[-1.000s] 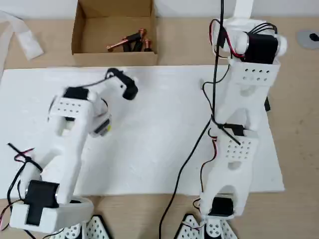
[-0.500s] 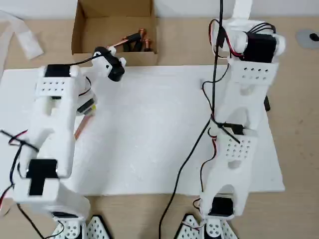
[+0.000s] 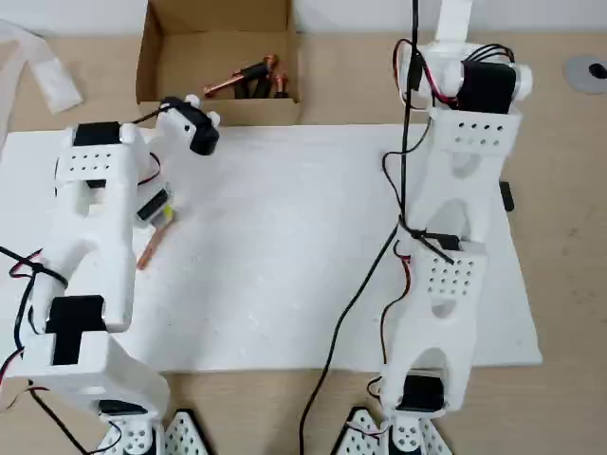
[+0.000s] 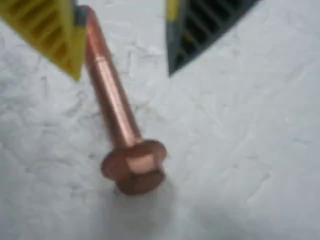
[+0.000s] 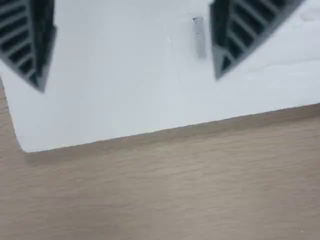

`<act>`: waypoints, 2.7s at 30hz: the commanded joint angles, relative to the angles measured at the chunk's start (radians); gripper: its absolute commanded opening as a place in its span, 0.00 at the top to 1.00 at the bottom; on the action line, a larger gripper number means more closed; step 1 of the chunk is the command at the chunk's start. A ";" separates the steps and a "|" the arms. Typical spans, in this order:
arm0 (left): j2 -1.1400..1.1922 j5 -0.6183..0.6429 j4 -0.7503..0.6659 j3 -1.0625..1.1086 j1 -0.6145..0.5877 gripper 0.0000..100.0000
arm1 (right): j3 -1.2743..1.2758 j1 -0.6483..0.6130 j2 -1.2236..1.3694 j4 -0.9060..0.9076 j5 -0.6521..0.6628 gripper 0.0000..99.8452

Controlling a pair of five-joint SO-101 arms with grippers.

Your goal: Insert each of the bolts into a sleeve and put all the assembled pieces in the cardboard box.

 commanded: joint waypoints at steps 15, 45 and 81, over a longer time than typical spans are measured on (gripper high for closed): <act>-0.002 0.046 -0.192 0.213 0.026 0.87 | -0.051 0.019 0.007 0.012 -0.008 0.75; -0.007 0.147 -0.387 0.368 0.020 0.99 | -0.051 0.019 0.002 0.018 -0.006 0.75; -1.718 0.887 -0.525 0.905 0.072 0.99 | 2.038 -0.148 -1.847 -0.195 -0.002 0.99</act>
